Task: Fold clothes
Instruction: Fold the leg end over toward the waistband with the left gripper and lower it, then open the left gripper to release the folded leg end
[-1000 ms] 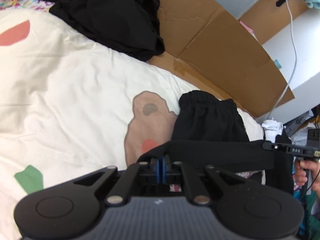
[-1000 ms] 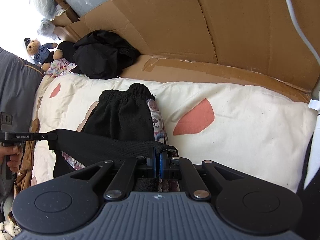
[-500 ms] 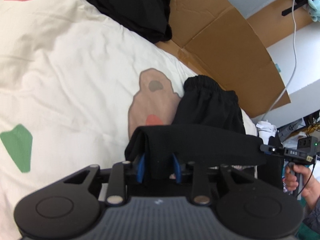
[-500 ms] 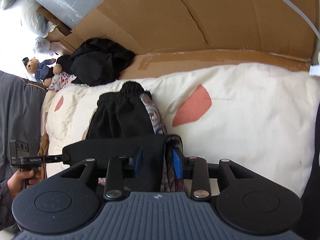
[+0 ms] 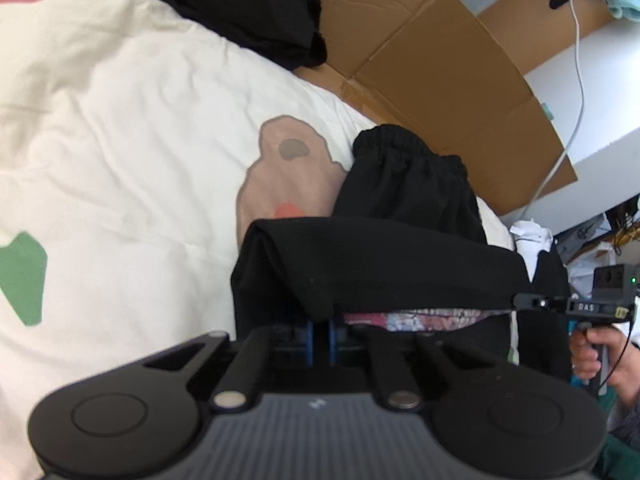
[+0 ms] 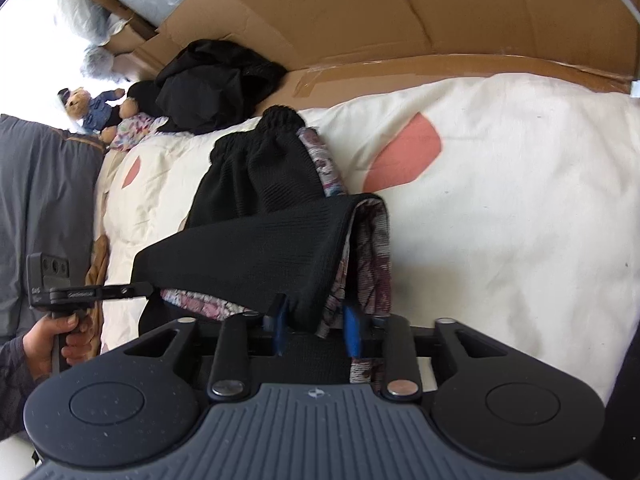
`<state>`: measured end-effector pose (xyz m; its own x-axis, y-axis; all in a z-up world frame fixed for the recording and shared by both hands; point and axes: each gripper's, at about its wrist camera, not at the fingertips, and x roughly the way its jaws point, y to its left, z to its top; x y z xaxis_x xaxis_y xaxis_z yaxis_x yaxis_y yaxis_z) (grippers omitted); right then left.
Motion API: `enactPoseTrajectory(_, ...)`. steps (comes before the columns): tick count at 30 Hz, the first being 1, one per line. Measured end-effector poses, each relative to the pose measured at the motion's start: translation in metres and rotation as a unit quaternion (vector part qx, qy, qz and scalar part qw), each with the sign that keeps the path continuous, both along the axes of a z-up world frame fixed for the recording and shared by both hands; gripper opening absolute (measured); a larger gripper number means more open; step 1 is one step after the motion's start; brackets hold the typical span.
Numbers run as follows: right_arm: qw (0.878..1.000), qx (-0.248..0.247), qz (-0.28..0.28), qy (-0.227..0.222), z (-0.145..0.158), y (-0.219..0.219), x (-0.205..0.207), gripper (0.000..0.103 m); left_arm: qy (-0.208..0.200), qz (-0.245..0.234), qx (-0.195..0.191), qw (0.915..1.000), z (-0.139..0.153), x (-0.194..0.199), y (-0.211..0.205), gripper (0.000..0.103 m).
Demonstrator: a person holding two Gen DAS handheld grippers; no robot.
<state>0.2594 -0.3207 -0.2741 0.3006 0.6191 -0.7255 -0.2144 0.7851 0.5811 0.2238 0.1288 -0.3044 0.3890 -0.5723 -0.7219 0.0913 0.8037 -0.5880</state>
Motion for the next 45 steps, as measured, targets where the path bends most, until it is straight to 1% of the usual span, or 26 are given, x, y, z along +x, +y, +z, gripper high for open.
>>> enactPoseTrajectory(2, 1.0, 0.003, 0.005, -0.01, 0.004, 0.0, 0.001, 0.011, -0.008, 0.004, -0.008, 0.9999, 0.004, 0.002, 0.003, 0.007)
enactPoseTrajectory(6, 0.999, 0.012, -0.003, -0.031, 0.015, -0.003, 0.008, 0.01, -0.032, 0.02, -0.028, 0.9989, 0.015, 0.01, 0.01, 0.007)
enactPoseTrajectory(9, 0.999, 0.016, -0.009, -0.04, 0.019, -0.004, 0.014, 0.01, -0.048, 0.025, -0.036, 0.9979, 0.022, 0.018, 0.013, 0.006)
enactPoseTrajectory(13, 0.999, 0.013, -0.016, -0.048, 0.021, -0.003, 0.023, 0.01, -0.06, 0.031, -0.028, 0.9974, 0.027, 0.031, 0.012, 0.004)
enactPoseTrajectory(17, 0.998, 0.008, -0.027, -0.05, 0.021, -0.002, 0.035, 0.01, -0.076, 0.041, -0.016, 0.9961, 0.033, 0.048, 0.01, 0.004)
enactPoseTrajectory(24, 0.998, 0.004, -0.046, -0.052, 0.019, 0.001, 0.056, 0.01, -0.081, 0.049, -0.014, 0.9954, 0.022, 0.066, 0.003, 0.003)
enactPoseTrajectory(28, 0.997, 0.013, -0.06, -0.049, 0.014, -0.001, 0.067, 0.01, -0.082, 0.061, -0.015, 0.9947, 0.014, 0.073, 0.004, 0.003)
enactPoseTrajectory(33, 0.995, 0.023, -0.084, -0.051, 0.01, -0.001, 0.077, 0.016, -0.089, 0.077, -0.013, 0.9929, 0.012, 0.075, 0.008, 0.004)
enactPoseTrajectory(34, 0.995, 0.023, -0.087, -0.053, 0.01, -0.002, 0.077, 0.019, -0.092, 0.077, -0.01, 0.9927, 0.013, 0.075, 0.007, 0.005)
enactPoseTrajectory(35, 0.994, 0.024, -0.089, -0.054, 0.01, -0.002, 0.078, 0.028, -0.094, 0.078, -0.008, 0.9925, 0.014, 0.074, 0.006, 0.005)
enactPoseTrajectory(36, 0.994, 0.025, -0.095, -0.055, 0.01, -0.003, 0.078, 0.034, -0.094, 0.079, -0.007, 0.9924, 0.015, 0.073, 0.007, 0.006)
enactPoseTrajectory(37, 0.993, 0.026, -0.1, -0.057, 0.011, -0.005, 0.078, 0.046, -0.095, 0.08, -0.006, 0.9923, 0.017, 0.072, 0.008, 0.009)
enactPoseTrajectory(38, 0.992, 0.028, -0.106, -0.059, 0.012, -0.006, 0.077, 0.051, -0.095, 0.081, -0.006, 0.9921, 0.018, 0.071, 0.009, 0.012)
enactPoseTrajectory(40, 0.991, 0.032, -0.11, -0.063, 0.015, -0.009, 0.076, 0.052, -0.102, 0.095, 0.003, 0.9902, 0.024, 0.069, 0.014, 0.039)
enactPoseTrajectory(41, 0.991, 0.033, -0.112, -0.065, 0.017, -0.011, 0.076, 0.053, -0.11, 0.105, 0.007, 0.9883, 0.028, 0.067, 0.017, 0.044)
enactPoseTrajectory(42, 0.991, 0.034, -0.113, -0.068, 0.019, -0.012, 0.076, 0.054, -0.114, 0.109, 0.008, 0.9875, 0.032, 0.065, 0.02, 0.046)
enactPoseTrajectory(45, 0.991, 0.022, -0.108, -0.073, 0.022, -0.012, 0.073, 0.057, -0.11, 0.1, 0.02, 0.9887, 0.035, 0.063, 0.021, 0.047)
